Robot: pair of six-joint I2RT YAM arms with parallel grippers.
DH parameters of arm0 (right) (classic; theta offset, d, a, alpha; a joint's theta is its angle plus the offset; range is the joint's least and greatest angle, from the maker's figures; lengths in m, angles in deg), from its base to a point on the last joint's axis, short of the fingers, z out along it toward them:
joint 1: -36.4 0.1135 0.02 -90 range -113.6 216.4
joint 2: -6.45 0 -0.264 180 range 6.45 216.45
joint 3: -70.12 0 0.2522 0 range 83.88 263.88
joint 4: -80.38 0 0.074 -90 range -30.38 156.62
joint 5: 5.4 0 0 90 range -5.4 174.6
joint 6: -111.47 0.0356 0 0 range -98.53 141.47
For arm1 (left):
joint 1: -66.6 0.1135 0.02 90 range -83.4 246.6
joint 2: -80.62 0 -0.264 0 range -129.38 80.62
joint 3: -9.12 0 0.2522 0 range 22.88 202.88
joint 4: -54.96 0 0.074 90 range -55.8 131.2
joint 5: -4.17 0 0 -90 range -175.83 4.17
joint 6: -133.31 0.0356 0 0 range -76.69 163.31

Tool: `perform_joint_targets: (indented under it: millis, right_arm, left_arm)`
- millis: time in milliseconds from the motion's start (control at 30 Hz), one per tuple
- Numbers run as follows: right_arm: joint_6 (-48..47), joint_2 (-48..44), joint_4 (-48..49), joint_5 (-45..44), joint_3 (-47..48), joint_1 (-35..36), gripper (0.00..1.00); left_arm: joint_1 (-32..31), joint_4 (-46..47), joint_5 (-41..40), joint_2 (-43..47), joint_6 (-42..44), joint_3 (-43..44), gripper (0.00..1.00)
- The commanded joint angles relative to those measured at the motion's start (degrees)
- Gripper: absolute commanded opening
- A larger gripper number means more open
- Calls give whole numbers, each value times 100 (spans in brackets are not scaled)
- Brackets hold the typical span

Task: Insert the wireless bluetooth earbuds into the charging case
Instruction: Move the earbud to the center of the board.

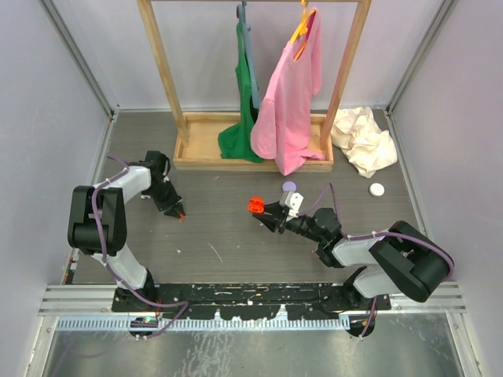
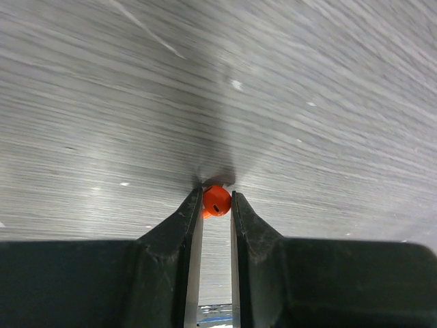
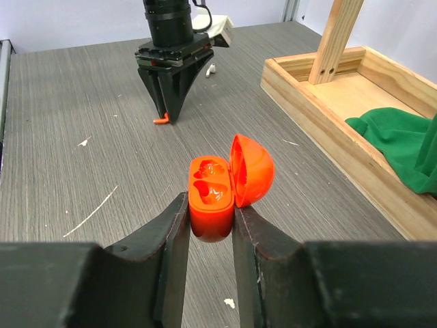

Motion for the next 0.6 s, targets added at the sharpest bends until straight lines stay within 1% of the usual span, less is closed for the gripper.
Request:
perform_joint_targets:
  millis: [0,133,233,467,567]
  right_arm:
    - [-130,-104,303,-49,102,29,14]
    - [-132,-79,303,-54,106,33,14]
    - [-133,-78,303,-42,113,36,14]
    - [-128,-69,303,-27,119,30,14]
    - [-125,-71,303,-28,116,37,14]
  left_arm:
    - [-470,274,-2,246,-403,-52,19]
    - [-833,189,-294,224,-473,-70,21]
    - [-990,200,-390,233,-508,-135,24]
    - [-1260,260,-349,293,-622,-267,35]
    - [-1352,265,-363,350,-651,-293,37]
